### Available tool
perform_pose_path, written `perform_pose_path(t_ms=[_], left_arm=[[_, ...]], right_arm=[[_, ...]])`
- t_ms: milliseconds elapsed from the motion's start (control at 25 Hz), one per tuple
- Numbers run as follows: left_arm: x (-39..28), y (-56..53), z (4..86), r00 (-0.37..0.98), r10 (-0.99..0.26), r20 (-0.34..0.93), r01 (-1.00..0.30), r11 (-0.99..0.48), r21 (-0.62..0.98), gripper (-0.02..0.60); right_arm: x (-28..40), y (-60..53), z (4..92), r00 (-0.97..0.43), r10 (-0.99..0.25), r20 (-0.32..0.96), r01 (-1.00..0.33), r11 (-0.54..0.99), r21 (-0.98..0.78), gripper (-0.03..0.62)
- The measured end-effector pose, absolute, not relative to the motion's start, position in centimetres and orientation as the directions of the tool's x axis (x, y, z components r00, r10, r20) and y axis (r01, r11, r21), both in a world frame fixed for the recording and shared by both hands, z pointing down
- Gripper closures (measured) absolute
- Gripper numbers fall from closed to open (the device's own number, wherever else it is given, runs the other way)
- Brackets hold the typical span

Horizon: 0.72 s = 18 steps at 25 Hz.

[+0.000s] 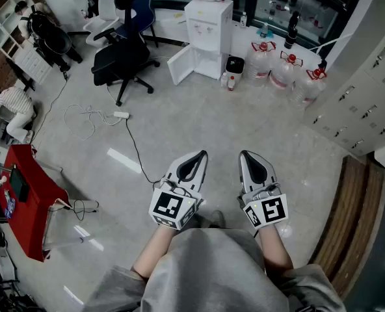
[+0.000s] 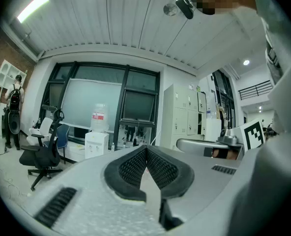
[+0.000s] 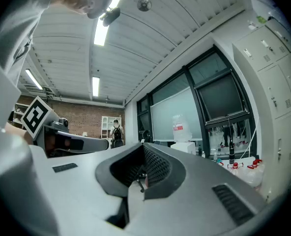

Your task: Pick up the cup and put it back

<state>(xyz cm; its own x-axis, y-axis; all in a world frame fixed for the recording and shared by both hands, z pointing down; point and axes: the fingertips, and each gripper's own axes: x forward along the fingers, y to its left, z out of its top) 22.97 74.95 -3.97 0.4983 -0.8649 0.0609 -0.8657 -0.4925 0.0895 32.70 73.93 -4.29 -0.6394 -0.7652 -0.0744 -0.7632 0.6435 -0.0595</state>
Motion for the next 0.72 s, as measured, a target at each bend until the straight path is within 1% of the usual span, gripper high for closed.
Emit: perform_pose_path(t_ms=[160,320,720], left_arm=[[25.2,75.0,-4.0,0.491,-0.868,0.069,-0.87,-0.486,0.079,0.572],[26.1,74.6,-4.0,0.498,-0.864,0.079,-0.867,-0.494,0.063,0.572],[24.1,69.6,-2.1,0.51,-0.855,0.093,-0.86,-0.504,0.078,0.572]], right_arm=[[34.5,74.0,-4.1,-0.652,-0.755,-0.074,-0.752,0.656,-0.067,0.585],[34.9,73.3,-3.8,-0.663,-0.744,-0.078,-0.738,0.668,-0.097,0.583],[32.4,68.7,-1.6,-0.66,-0.749,-0.052,-0.742,0.662,-0.108,0.583]])
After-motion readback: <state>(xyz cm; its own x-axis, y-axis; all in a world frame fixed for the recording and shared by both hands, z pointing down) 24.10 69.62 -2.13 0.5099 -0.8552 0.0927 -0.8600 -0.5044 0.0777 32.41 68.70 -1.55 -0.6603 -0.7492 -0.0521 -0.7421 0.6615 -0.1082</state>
